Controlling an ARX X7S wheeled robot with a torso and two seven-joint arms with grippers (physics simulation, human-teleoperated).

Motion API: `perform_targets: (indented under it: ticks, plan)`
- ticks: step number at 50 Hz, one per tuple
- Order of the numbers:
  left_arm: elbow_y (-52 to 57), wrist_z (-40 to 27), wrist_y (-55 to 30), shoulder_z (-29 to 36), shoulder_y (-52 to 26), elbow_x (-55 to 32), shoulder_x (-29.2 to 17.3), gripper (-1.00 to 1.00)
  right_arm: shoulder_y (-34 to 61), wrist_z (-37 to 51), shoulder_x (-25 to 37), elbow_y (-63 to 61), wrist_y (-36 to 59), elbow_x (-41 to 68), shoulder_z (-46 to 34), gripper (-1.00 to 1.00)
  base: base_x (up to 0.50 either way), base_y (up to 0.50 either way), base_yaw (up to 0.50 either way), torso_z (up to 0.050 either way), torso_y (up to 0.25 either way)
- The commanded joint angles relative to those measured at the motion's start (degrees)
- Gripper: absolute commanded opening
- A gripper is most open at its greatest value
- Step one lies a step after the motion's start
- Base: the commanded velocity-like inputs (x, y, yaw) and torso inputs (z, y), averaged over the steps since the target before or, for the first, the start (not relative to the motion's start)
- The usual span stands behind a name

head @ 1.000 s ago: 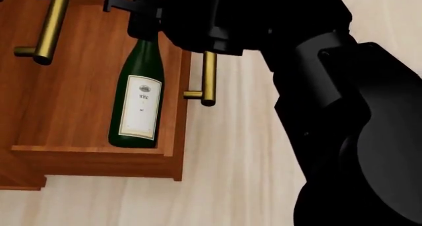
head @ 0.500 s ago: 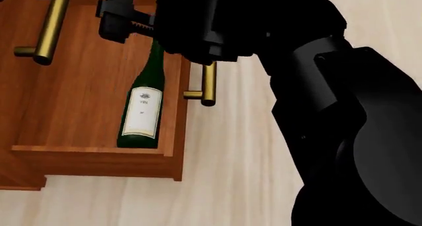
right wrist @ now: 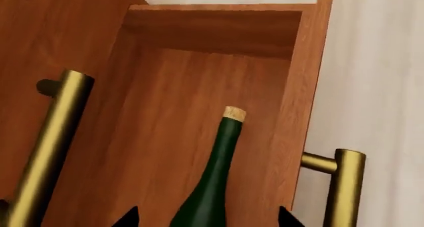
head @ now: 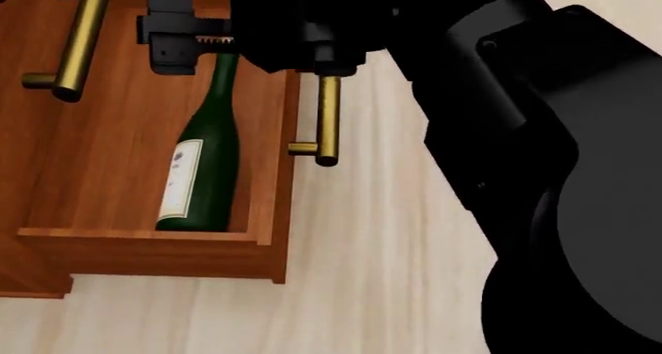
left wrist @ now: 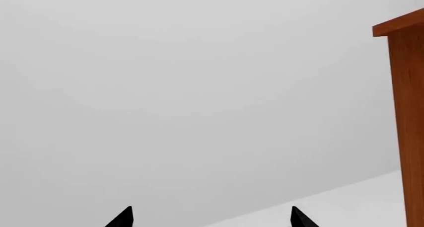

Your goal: Put the wine bottle in the bottom drawer of the cabinet.

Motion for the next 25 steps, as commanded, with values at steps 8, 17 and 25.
perform_targets:
  ticks: [8, 17, 25]
  plan:
    - [3.8, -0.4, -6.3, 0.4, -1.9, -0.6, -1.8, 1.0, 16.3, 2.7, 0.0, -0.2, 5.3, -2.7, -5.0, 1.0, 0.0, 0.0, 0.0, 0.0, 0.0]
    - [3.9, -0.6, -6.8, 0.7, -2.0, -0.3, -2.0, 1.0, 22.1, 0.6, 0.0, 2.1, 6.7, -3.9, -5.5, 1.0, 0.0, 0.0, 0.0, 0.0, 0.0]
    - [4.3, -0.7, -7.5, 1.0, -2.1, 0.0, -2.2, 1.0, 24.0, 12.1, 9.2, -11.2, 9.0, -9.3, 11.0, 1.0, 0.0, 0.0, 0.0, 0.0, 0.0]
